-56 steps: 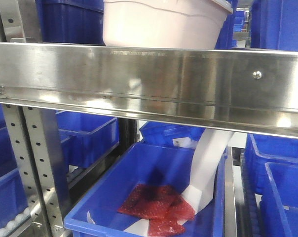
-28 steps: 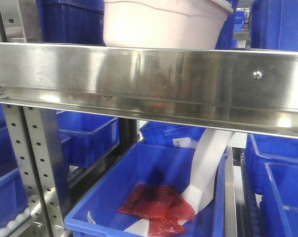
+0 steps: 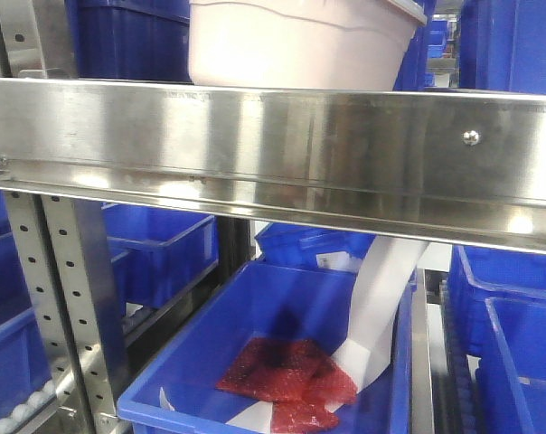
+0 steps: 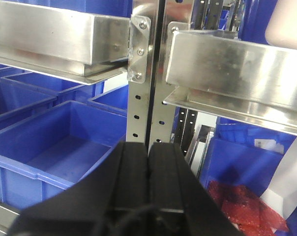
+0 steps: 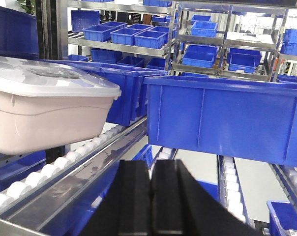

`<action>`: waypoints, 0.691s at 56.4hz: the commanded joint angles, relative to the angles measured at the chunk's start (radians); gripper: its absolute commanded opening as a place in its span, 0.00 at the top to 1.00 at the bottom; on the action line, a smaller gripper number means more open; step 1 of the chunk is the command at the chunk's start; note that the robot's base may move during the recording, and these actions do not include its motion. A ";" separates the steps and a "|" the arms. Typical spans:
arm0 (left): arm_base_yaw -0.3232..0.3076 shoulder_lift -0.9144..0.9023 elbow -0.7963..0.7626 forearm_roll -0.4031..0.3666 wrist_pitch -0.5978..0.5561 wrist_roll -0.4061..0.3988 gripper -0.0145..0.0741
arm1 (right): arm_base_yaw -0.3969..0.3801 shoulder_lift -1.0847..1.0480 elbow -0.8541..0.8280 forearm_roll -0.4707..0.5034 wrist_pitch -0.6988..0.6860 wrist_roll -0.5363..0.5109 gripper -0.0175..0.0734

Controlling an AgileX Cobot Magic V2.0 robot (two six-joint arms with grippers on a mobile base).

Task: Grab white bin and place on right shelf

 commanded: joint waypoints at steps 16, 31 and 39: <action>-0.004 -0.013 0.008 -0.012 -0.081 -0.010 0.98 | -0.002 0.014 -0.025 0.010 -0.087 -0.001 0.72; -0.004 -0.013 0.008 -0.012 -0.081 -0.010 0.98 | -0.002 0.014 -0.025 0.010 -0.087 -0.001 0.72; -0.004 -0.013 0.008 -0.012 -0.081 -0.010 0.98 | -0.002 0.014 -0.025 0.010 -0.087 -0.001 0.72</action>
